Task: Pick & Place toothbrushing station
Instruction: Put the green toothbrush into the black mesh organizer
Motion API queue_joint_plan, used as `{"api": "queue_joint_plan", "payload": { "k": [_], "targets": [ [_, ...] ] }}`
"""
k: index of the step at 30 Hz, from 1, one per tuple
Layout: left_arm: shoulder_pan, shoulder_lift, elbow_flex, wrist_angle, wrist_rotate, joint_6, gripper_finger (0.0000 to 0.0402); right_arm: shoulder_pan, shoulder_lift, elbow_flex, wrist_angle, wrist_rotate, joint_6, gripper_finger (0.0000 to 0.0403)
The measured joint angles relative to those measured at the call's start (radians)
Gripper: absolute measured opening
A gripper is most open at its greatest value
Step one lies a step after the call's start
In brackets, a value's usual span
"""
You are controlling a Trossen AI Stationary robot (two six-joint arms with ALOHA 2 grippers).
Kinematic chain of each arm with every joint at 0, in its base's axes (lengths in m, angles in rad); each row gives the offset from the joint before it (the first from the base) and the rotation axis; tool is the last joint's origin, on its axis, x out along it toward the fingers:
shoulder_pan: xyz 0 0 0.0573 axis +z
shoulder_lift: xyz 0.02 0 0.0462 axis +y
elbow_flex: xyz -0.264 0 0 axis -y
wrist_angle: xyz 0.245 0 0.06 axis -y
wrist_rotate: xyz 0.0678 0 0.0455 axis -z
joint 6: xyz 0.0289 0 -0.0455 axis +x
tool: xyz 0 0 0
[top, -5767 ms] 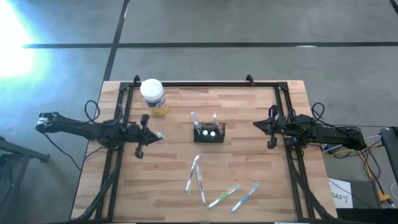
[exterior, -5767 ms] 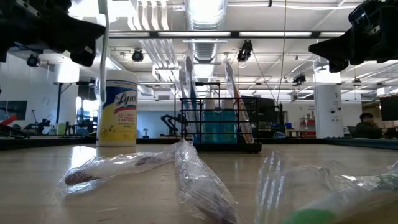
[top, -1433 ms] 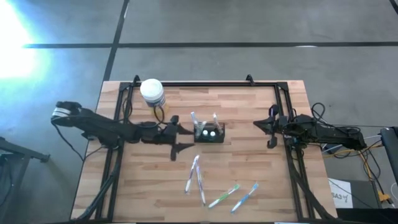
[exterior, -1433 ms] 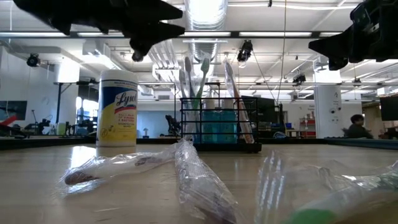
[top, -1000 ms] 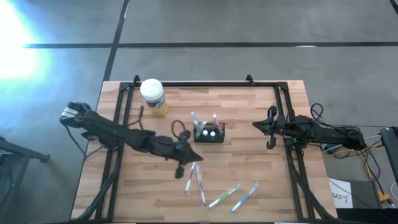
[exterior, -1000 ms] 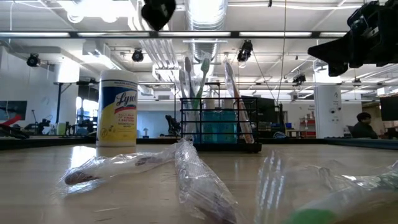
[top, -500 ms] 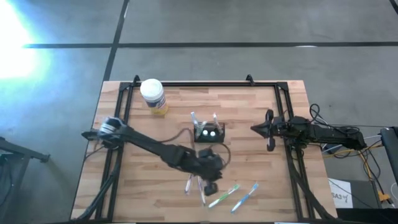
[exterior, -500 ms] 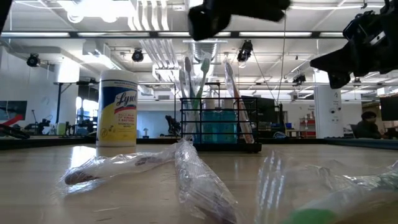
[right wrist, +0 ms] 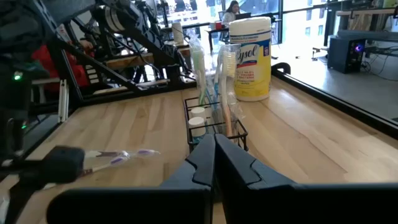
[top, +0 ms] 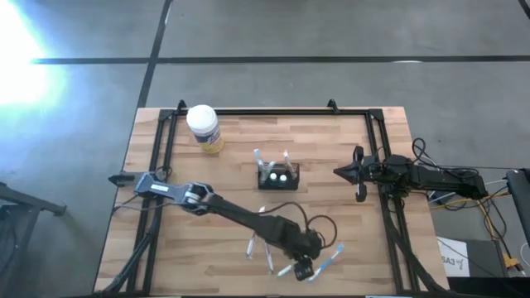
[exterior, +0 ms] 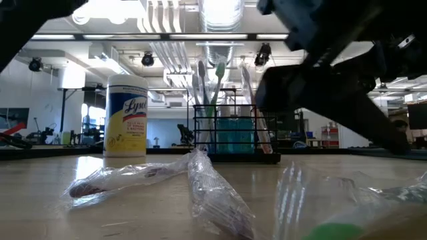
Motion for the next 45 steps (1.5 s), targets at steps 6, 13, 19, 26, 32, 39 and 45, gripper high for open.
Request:
{"api": "queue_joint_plan", "payload": {
  "k": [6,13,19,26,32,39,45],
  "targets": [
    [-0.008,-0.024,-0.116,0.051,-0.029,-0.076,0.0246,0.000,0.003,0.000,0.002,0.000,0.005,0.0008],
    [-0.016,-0.042,-0.132,0.009,-0.080,-0.026,0.0246,0.001,0.006,0.000,0.002,0.000,0.010,0.0008],
    [-0.025,-0.042,-0.147,0.005,-0.106,0.029,0.0245,0.002,0.006,0.000,0.002,0.000,0.012,0.0008],
    [-0.029,-0.039,-0.160,0.002,-0.113,0.037,0.0245,0.001,0.006,0.000,0.002,0.000,0.012,0.0008],
    [-0.029,-0.045,-0.225,0.038,-0.122,0.034,0.0245,0.002,0.006,0.000,0.002,0.001,0.012,0.0008],
    [-0.030,-0.045,-0.248,0.051,-0.149,0.020,0.0206,0.002,0.006,0.000,0.002,0.001,0.012,0.0008],
    [-0.025,-0.046,-0.251,0.023,-0.188,0.022,0.0078,0.002,0.006,0.000,0.001,0.001,0.012,0.0008]
  ]
}}
